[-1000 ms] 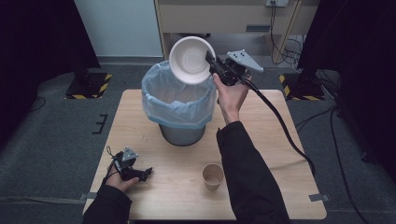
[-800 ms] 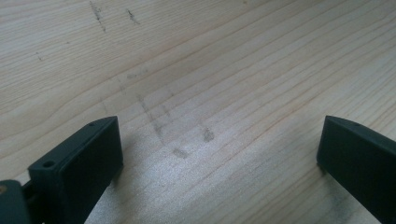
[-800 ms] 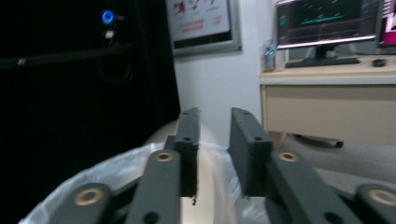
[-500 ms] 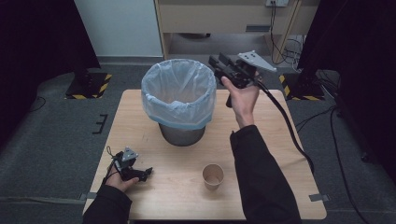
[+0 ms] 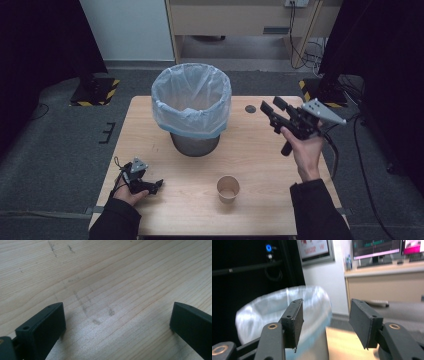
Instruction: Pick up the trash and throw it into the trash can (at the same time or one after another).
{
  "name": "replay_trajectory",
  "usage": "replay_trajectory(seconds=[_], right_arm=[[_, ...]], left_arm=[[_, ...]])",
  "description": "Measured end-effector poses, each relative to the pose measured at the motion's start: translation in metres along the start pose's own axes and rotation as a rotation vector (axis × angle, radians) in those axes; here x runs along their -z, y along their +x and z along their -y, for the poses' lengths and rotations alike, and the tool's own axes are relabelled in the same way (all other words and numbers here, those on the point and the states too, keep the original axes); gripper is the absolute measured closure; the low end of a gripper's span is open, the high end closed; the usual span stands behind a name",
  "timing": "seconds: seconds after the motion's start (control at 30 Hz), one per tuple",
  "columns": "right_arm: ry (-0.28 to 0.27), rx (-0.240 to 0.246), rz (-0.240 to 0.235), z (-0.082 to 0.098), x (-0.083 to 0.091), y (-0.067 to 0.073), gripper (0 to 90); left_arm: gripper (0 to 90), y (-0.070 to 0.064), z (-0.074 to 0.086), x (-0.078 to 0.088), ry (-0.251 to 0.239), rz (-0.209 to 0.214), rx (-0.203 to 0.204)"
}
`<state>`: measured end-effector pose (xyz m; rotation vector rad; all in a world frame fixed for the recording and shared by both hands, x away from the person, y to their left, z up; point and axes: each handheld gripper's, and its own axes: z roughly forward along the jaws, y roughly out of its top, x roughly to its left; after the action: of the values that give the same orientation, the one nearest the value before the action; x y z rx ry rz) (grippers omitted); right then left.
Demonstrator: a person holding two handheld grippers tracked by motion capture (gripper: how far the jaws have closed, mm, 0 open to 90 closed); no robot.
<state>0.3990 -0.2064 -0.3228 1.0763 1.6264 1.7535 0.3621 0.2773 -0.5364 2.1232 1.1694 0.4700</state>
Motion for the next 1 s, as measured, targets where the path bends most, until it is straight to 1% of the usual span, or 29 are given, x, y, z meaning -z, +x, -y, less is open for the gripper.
replay_trajectory(seconds=[0.07, 0.1, 0.13, 0.2, 0.27, 0.3, 0.37, 0.4, 0.47, 0.53, 0.63, 0.7, 0.73, 0.77, 0.87, 0.93, 0.97, 1.0], right_arm=[[0.023, -0.011, -0.001, 0.02, 0.015, -0.005, 44.0], [0.045, -0.016, -0.001, 0.035, 0.024, -0.008, 43.5], [0.045, -0.016, -0.001, 0.035, 0.024, -0.008, 43.5], [0.091, -0.015, -0.005, 0.056, 0.034, -0.009, 42.1], [0.123, -0.01, -0.012, 0.073, 0.039, -0.009, 41.6], [0.157, 0.003, -0.019, 0.084, 0.041, -0.009, 41.3], [0.229, 0.025, -0.032, 0.099, 0.042, -0.009, 40.5], [0.239, 0.026, -0.035, 0.107, 0.042, -0.008, 40.7], [0.279, 0.031, -0.048, 0.121, 0.042, -0.006, 40.7], [0.33, 0.058, -0.053, 0.135, 0.039, -0.003, 41.7], [0.375, 0.066, -0.08, 0.147, 0.033, 0.005, 42.1], [0.393, 0.069, -0.103, 0.151, 0.029, 0.011, 42.3], [0.392, 0.035, -0.117, 0.153, 0.027, 0.013, 42.3], [0.404, 0.027, -0.126, 0.155, 0.026, 0.015, 42.3], [0.453, 0.048, -0.141, 0.158, 0.024, 0.02, 41.6], [0.455, 0.047, -0.16, 0.159, 0.022, 0.023, 41.9], [0.457, 0.042, -0.171, 0.159, 0.021, 0.026, 43.3], [0.457, 0.048, -0.175, 0.16, 0.02, 0.028, 44.9]], left_arm=[[0.0, 0.0, 0.0, 0.0, 0.0, 0.0, 0.0], [0.0, 0.0, 0.0, 0.0, 0.0, -0.001, 0.0], [0.0, 0.0, 0.0, 0.0, 0.0, -0.001, 0.0], [0.0, 0.0, 0.0, 0.0, 0.0, -0.001, 0.001], [0.0, 0.0, 0.0, 0.0, 0.0, -0.002, 0.001], [0.0, 0.0, 0.0, 0.0, 0.0, -0.002, 0.001], [0.0, 0.0, 0.0, 0.0, 0.0, -0.002, 0.001], [0.0, 0.0, 0.0, 0.0, 0.0, -0.002, 0.002], [0.0, 0.0, 0.0, 0.0, -0.001, -0.001, 0.002], [0.0, 0.0, 0.0, 0.0, -0.001, 0.0, 0.003], [0.0, 0.0, 0.0, 0.0, -0.001, -0.001, 0.002], [0.0, 0.0, 0.0, 0.0, 0.0, -0.001, 0.002], [0.0, 0.0, 0.0, 0.0, 0.0, -0.001, 0.002], [0.0, 0.0, 0.0, 0.0, 0.0, -0.001, 0.002], [0.0, 0.0, 0.0, 0.0, 0.0, -0.001, 0.002], [0.0, 0.0, 0.0, 0.0, 0.0, -0.001, 0.002], [0.0, 0.0, 0.0, 0.0, -0.001, -0.001, 0.002], [0.0, 0.0, 0.0, 0.0, 0.0, -0.001, 0.002]])
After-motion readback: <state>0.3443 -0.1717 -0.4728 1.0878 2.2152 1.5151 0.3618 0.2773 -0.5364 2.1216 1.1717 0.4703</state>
